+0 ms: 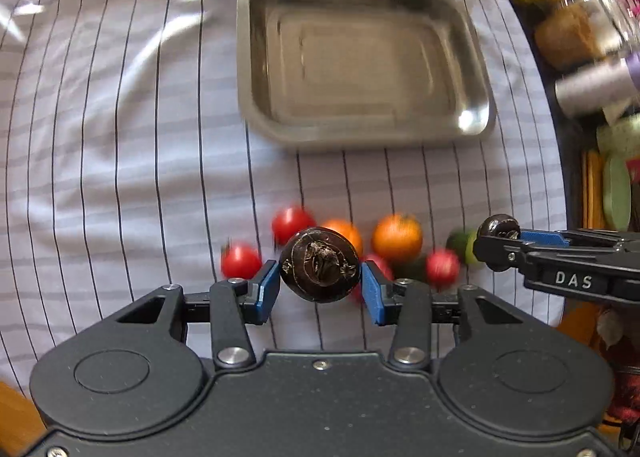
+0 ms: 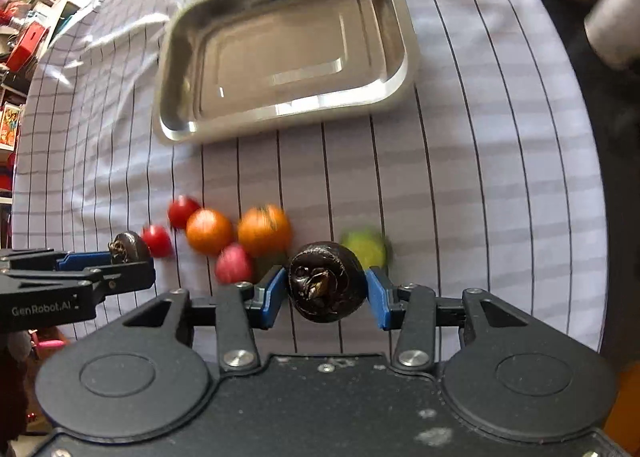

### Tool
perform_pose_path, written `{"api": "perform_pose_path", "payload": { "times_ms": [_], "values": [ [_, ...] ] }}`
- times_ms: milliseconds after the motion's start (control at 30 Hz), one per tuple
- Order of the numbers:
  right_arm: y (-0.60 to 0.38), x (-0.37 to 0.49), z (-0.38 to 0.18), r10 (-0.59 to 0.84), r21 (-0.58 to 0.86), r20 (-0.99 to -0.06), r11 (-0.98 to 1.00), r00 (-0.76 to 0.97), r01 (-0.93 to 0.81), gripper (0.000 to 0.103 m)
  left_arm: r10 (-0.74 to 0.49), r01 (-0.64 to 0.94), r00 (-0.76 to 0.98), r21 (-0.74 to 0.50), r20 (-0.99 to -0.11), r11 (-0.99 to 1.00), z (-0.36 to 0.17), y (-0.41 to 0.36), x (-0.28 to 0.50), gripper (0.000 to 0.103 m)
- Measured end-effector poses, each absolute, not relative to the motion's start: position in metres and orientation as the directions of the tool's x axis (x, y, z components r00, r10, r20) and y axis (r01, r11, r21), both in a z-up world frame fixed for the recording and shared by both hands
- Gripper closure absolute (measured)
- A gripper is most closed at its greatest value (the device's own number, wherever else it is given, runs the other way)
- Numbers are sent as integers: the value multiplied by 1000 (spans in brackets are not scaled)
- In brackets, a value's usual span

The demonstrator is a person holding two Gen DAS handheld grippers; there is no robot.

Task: Organize fruits
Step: 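Carry both dark fruits over the steel tray and open both tools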

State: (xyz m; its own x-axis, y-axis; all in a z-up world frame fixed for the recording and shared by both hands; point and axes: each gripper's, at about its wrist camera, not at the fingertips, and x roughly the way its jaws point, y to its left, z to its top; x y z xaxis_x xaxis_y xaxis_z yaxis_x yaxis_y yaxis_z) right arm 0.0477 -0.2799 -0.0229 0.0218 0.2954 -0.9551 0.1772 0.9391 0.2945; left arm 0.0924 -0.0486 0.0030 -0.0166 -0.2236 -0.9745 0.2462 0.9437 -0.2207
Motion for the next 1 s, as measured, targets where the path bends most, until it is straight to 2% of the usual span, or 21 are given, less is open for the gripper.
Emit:
{"api": "perform_pose_path", "payload": {
  "times_ms": [267, 500, 767, 1000],
  "values": [
    [-294, 130, -21, 268, 278, -959, 953, 94, 121, 57, -184, 197, 58, -170, -981, 966, 3, -67, 150, 51],
    [-303, 178, -35, 266, 283, -956, 948, 123, 146, 57, -158, 167, 44, -149, -986, 975, -17, -79, 189, 51],
    [-303, 196, -63, 256, 266, -963, 951, 79, 158, 56, -159, 177, 30, -152, -987, 972, -34, -90, 208, 51],
    [-302, 203, -61, 229, 244, -967, 958, 109, 150, 55, -174, 184, 52, -162, -983, 970, -29, -90, 208, 50]
  ]
}}
